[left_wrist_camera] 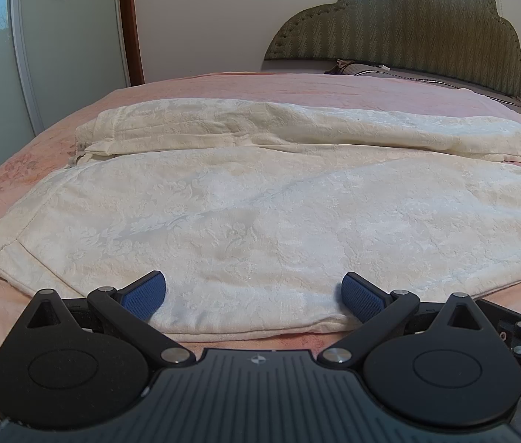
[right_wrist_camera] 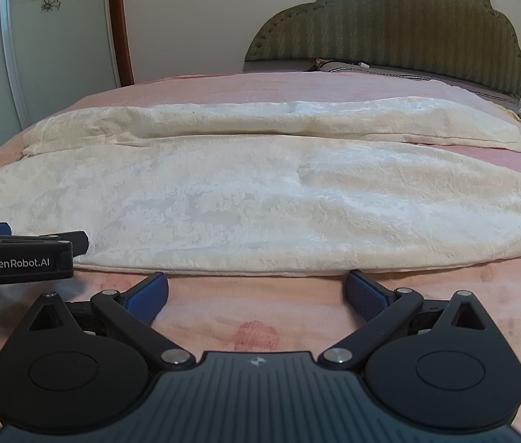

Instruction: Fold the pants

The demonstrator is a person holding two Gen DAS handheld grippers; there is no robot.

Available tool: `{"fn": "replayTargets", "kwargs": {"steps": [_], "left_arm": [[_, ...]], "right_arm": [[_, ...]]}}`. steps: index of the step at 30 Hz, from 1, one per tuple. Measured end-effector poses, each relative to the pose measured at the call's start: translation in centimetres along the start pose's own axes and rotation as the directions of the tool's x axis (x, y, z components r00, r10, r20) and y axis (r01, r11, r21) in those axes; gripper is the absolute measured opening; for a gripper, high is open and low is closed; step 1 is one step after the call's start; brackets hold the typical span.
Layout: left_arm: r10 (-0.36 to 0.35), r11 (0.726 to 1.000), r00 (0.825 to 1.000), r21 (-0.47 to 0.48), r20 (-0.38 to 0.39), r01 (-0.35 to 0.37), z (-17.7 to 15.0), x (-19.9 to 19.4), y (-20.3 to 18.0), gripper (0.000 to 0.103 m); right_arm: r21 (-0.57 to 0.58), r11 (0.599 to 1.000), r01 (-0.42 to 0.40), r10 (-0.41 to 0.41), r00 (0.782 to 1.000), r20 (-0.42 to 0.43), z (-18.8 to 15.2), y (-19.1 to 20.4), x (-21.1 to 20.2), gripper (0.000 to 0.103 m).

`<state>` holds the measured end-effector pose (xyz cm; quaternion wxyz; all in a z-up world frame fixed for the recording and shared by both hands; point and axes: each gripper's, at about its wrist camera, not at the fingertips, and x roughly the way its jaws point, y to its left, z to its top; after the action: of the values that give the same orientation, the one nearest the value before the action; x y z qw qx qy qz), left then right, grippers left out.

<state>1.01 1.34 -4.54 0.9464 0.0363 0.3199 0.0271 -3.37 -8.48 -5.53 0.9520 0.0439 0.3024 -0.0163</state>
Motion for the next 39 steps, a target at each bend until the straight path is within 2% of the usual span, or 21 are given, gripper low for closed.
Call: {"fn": "replayTargets", "kwargs": {"steps": [12,14,16,17,19,23,24,26,27,28,29,31,32,35,37,39], "left_arm": [[-0.007,1.0,1.0,-0.002,0.008,0.007,0.0,-0.2,0.2,0.103],[-0.022,1.0,0.999,0.001,0.025,0.022,-0.1,-0.8,0.5,0.103],[-0.032,0.999,0.998,0.011,0.054,0.031,0.2,-1.4,0.8,0.103],[-0.027,0.999,0.997,0.02,0.067,0.026,0.5,-1.6,0.9,0.103],[-0.005,0.999,0.997,0.035,0.081,0.002,1.5,-1.4,1.2,0.103],[0.023,0.999,0.995,0.036,0.093,-0.027,4.6,-0.1,2.3,0.103],[0.033,0.999,0.994,0.025,0.104,-0.036,5.3,0.3,2.7,0.103],[0.063,0.998,0.992,0.003,0.111,-0.063,6.5,1.5,3.5,0.103],[0.082,0.997,0.991,-0.007,0.105,-0.082,6.9,2.1,3.9,0.103],[0.098,0.995,0.991,-0.016,0.093,-0.097,7.2,2.9,4.4,0.103],[0.107,0.994,0.991,-0.025,0.078,-0.105,7.4,3.6,4.9,0.103],[0.107,0.993,0.993,-0.05,0.042,-0.105,7.4,4.7,5.9,0.103],[0.101,0.993,0.995,-0.063,0.025,-0.099,7.3,5.3,6.4,0.103],[0.087,0.993,0.996,-0.08,-0.018,-0.088,6.6,6.6,7.2,0.103],[0.082,0.993,0.996,-0.082,-0.034,-0.084,6.2,7.2,7.5,0.103],[0.075,0.994,0.997,-0.072,-0.026,-0.076,6.1,7.3,7.5,0.103]], "right_arm": [[0.011,1.0,-0.012,0.012,1.0,0.004,-0.1,-0.1,0.0,0.103],[0.017,0.999,-0.04,0.04,0.999,0.003,-0.1,-0.5,-0.2,0.103],[0.044,0.992,-0.115,0.114,0.993,0.015,0.2,-1.3,-0.9,0.103],[0.073,0.982,-0.174,0.172,0.984,0.036,0.3,-1.9,-1.3,0.103],[0.135,0.945,-0.298,0.288,0.953,0.089,1.3,-3.1,-1.9,0.103],[0.145,0.905,-0.401,0.369,0.907,0.203,5.9,-4.7,-1.4,0.103],[0.131,0.892,-0.433,0.403,0.892,0.203,7.1,-4.8,-0.7,0.103],[0.088,0.859,-0.505,0.496,0.862,0.11,10.4,-4.3,2.4,0.103],[0.057,0.861,-0.506,0.503,0.862,0.059,11.7,-3.7,3.8,0.103],[-0.017,0.881,-0.472,0.473,0.881,0.009,13.4,-2.5,5.4,0.103],[-0.096,0.904,-0.417,0.42,0.907,0.009,14.6,-1.5,6.6,0.103],[-0.192,0.924,-0.33,0.341,0.94,0.026,17.3,0.1,9.2,0.103],[-0.204,0.924,-0.324,0.334,0.942,0.018,18.8,0.7,10.9,0.103],[-0.17,0.9,-0.401,0.396,0.916,-0.063,22.6,2.3,16.8,0.103],[-0.171,0.903,-0.394,0.379,0.919,-0.111,24.3,3.7,20.5,0.103],[-0.23,0.885,-0.405,0.381,0.913,-0.145,25.1,5.5,23.4,0.102]]}}
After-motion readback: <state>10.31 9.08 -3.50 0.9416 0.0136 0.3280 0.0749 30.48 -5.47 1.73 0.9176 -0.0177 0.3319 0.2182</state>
